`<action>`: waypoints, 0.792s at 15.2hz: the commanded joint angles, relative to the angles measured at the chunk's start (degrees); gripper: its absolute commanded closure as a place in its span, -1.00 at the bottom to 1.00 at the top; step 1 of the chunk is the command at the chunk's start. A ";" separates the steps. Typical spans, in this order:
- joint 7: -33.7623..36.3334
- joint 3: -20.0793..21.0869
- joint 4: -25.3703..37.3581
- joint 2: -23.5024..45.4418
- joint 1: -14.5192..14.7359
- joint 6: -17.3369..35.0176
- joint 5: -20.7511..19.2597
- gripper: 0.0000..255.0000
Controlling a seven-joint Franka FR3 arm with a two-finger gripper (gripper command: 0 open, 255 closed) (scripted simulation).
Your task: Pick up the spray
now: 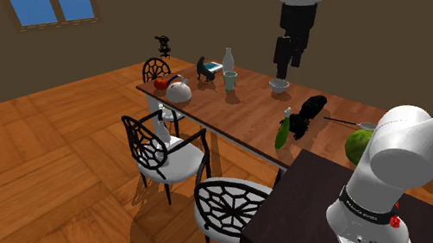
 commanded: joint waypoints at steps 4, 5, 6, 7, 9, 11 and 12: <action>-6.36 -2.35 -5.19 -0.99 0.79 2.88 -3.23 -1.00; -8.46 -3.17 -6.82 -1.19 0.98 3.92 -4.40 -1.00; -10.55 -4.03 -8.40 -1.33 1.15 5.00 -5.61 -1.00; -12.62 -4.90 -9.93 -1.39 1.27 6.13 -6.86 -1.00; -16.74 -6.72 -12.81 -1.28 1.38 8.56 -9.49 -1.00; -20.78 -8.65 -15.45 -0.82 1.35 11.23 -12.31 -1.00; -22.79 -9.63 -16.68 -0.43 1.24 12.66 -13.77 -1.00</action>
